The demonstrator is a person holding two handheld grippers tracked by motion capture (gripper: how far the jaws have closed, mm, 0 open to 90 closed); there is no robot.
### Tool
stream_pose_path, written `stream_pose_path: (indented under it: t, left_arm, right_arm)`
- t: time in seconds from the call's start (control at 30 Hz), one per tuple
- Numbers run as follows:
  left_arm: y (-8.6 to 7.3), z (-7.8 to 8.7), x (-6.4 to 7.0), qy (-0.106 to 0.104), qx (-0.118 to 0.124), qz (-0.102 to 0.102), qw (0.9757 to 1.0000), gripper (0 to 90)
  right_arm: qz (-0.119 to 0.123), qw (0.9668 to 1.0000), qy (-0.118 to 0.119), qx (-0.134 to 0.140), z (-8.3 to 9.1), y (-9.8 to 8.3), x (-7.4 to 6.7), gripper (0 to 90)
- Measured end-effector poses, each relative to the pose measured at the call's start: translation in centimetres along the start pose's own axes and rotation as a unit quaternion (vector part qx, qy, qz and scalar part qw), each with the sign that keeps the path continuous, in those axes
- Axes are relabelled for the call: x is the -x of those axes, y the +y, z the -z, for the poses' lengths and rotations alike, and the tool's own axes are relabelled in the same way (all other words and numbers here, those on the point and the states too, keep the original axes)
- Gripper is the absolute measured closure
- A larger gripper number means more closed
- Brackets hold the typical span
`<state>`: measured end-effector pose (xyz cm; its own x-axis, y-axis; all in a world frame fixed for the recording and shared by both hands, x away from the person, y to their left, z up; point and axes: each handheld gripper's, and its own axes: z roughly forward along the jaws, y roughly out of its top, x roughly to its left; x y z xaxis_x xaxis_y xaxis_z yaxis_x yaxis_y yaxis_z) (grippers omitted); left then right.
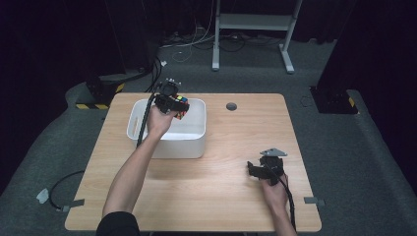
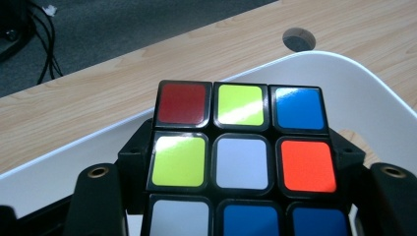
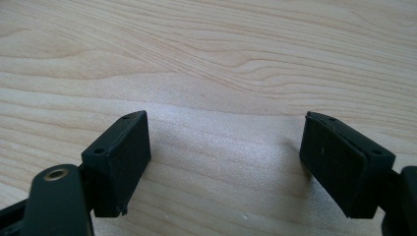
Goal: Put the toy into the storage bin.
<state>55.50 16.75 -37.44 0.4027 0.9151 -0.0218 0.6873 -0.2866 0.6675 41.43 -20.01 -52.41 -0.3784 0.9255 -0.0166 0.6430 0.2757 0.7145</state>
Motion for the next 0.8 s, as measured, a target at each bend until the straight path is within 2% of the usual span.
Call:
stream_pose_path:
  t: [0.17, 0.27, 0.43, 0.6, 0.8]
  left_arm:
    - [-0.3, -0.3, -0.2, 0.003, -0.012, -0.004, 0.9999, 33.6]
    - [-0.3, -0.2, -0.6, 0.001, -0.01, 0.003, 0.9999, 33.7]
    - [-0.4, 0.1, -0.7, 0.005, -0.012, 0.0, 0.9999, 33.7]
    - [-0.5, 1.0, -0.9, 0.002, -0.006, 0.006, 1.0, 33.7]
    - [-0.6, 0.9, -1.0, 0.008, -0.01, 0.0, 0.9999, 33.7]
  right_arm:
    - [0.0, 1.0, 0.0, 0.0, 0.0, 0.0, 0.0, 19.3]
    - [-0.001, 1.0, 0.0, 0.0, 0.0, 0.0, 0.0, 19.3]
    - [0.0, 1.0, 0.0, 0.0, 0.0, 0.0, 0.0, 19.3]
    - [0.0, 1.0, 0.0, 0.0, 0.0, 0.0, 0.0, 19.3]
    - [0.0, 1.0, 0.0, 0.0, 0.0, 0.0, 0.0, 19.3]
